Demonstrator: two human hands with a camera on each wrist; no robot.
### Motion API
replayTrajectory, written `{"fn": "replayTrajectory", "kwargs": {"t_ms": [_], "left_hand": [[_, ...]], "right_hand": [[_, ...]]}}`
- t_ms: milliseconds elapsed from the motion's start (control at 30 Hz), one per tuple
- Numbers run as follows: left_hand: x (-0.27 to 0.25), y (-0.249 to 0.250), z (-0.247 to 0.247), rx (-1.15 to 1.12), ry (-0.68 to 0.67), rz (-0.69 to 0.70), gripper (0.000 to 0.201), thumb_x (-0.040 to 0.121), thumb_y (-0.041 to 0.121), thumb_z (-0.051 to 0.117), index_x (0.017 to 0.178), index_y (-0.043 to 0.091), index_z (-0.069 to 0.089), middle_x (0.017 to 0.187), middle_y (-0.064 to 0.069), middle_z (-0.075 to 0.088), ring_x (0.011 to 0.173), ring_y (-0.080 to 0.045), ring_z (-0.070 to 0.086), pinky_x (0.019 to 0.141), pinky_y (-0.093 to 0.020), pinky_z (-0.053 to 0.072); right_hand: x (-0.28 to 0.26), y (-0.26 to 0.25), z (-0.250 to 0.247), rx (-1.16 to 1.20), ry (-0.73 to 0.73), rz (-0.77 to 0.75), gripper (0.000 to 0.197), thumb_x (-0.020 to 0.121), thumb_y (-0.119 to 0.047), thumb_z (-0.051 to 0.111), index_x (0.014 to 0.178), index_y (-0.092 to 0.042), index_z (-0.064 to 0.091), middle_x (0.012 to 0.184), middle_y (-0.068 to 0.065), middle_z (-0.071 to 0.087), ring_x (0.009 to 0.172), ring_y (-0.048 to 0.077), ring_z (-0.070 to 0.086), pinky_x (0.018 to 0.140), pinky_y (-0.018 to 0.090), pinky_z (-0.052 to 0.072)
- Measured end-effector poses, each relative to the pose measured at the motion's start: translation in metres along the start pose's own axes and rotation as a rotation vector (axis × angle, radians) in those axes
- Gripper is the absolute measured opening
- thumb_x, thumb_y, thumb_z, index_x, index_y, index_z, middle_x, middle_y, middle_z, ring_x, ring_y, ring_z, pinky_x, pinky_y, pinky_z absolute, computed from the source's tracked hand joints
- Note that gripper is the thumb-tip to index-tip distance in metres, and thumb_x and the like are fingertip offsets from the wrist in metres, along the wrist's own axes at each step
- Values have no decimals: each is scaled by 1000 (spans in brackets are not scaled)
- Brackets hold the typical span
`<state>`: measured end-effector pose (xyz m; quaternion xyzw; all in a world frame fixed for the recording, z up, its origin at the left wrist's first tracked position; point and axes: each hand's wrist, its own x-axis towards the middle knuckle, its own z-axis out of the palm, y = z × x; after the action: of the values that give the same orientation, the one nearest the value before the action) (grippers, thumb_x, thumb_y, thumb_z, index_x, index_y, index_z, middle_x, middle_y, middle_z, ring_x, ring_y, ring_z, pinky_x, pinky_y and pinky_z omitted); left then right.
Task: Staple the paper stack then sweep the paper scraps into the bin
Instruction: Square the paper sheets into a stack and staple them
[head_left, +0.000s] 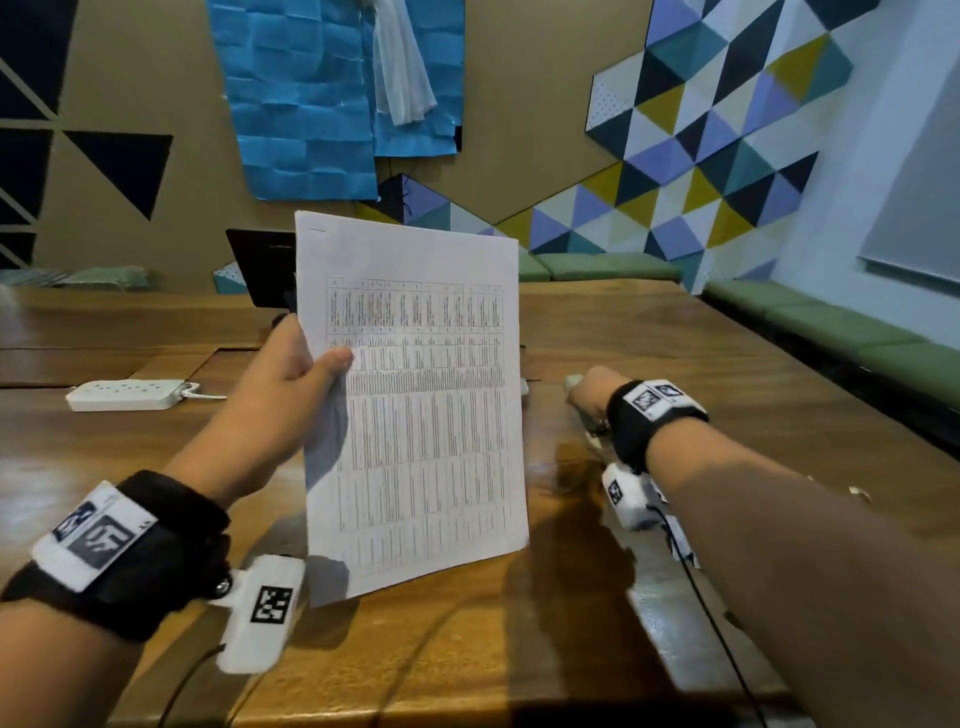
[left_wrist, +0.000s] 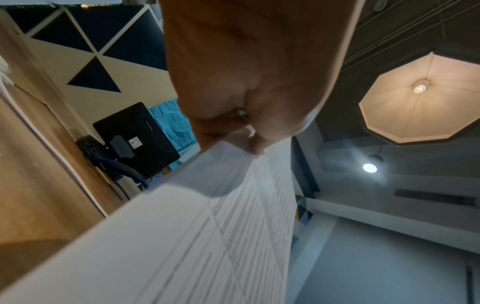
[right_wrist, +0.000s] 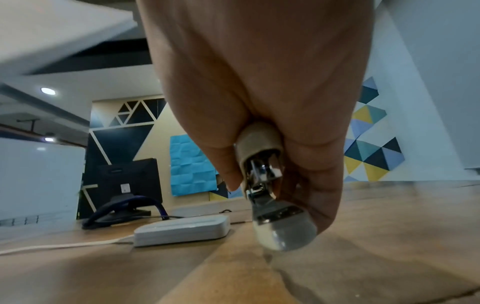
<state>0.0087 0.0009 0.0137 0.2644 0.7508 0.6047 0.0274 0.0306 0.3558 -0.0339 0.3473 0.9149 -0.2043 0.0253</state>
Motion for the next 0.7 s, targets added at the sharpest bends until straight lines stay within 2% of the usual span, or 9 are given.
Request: {"fn": "replayTrajectory", "kwargs": {"t_ms": [67, 133, 200, 267, 333, 400, 500, 600, 700], "left_hand": [[-2, -2, 0, 0, -7, -1, 34, 108, 21, 47, 141, 32, 47, 140, 13, 63, 128, -13, 63, 108, -54, 49], [-3, -3, 1, 11, -5, 0, 34, 109, 22, 47, 141, 32, 47, 139, 13, 63, 128, -12, 63, 108, -52, 50], [-3, -4, 1, 18, 3, -6, 33, 109, 22, 47, 140, 33, 48, 139, 13, 64, 128, -12, 62, 108, -52, 50], [-1, -4, 3, 12, -4, -14, 32, 109, 22, 47, 139, 32, 48, 138, 13, 65, 128, -13, 63, 107, -53, 50], [2, -4, 6, 11, -8, -22, 31, 108, 22, 47, 138, 32, 48, 137, 12, 65, 126, -13, 64, 107, -53, 51], [4, -5, 9, 12, -17, -24, 31, 108, 22, 48, 137, 32, 48, 135, 12, 66, 124, -13, 65, 105, -52, 53], [5, -6, 13, 10, -37, -20, 30, 108, 24, 49, 136, 34, 49, 135, 14, 67, 124, -13, 66, 105, -53, 53], [6, -8, 15, -5, -47, -25, 30, 107, 25, 50, 136, 36, 50, 135, 16, 67, 124, -13, 66, 106, -52, 52], [7, -5, 19, -22, -56, -45, 32, 108, 24, 49, 137, 36, 50, 136, 15, 67, 125, -14, 65, 107, -50, 52]], "right_hand": [[76, 13, 26, -96, 6, -18, 51, 96, -35, 59, 139, -7, 57, 139, 15, 63, 122, 37, 64, 101, 42, 55], [93, 17, 34, -82, -6, 0, 69, 78, -41, 71, 139, -10, 56, 134, 14, 63, 115, 36, 66, 97, 41, 56], [69, 6, 31, 72, -60, -22, 50, 91, -20, 66, 137, 1, 59, 130, 19, 63, 124, 37, 62, 96, 38, 50], [48, -2, 31, 77, -39, 19, 40, 98, -21, 56, 131, -2, 65, 124, 20, 66, 122, 40, 63, 94, 36, 49], [89, 13, 47, 2, -13, 74, 38, 92, -38, 49, 109, -15, 75, 111, 15, 72, 106, 39, 69, 98, 43, 54], [100, 14, 50, -97, -65, 71, 22, 87, -33, 56, 83, -16, 70, 99, 12, 74, 93, 36, 71, 90, 44, 59], [43, 2, 33, -42, -82, -10, 28, 94, -13, 62, 69, -18, 51, 85, 5, 61, 89, 26, 60, 72, 28, 51], [18, 0, 23, -45, -17, -38, 24, 102, -26, 52, 82, -14, 58, 87, 5, 59, 96, 28, 61, 87, 36, 49], [2, -4, 5, 41, 201, -102, 58, 103, -59, 32, 103, -14, 68, 109, 10, 69, 119, 32, 60, 109, 48, 38]]}}
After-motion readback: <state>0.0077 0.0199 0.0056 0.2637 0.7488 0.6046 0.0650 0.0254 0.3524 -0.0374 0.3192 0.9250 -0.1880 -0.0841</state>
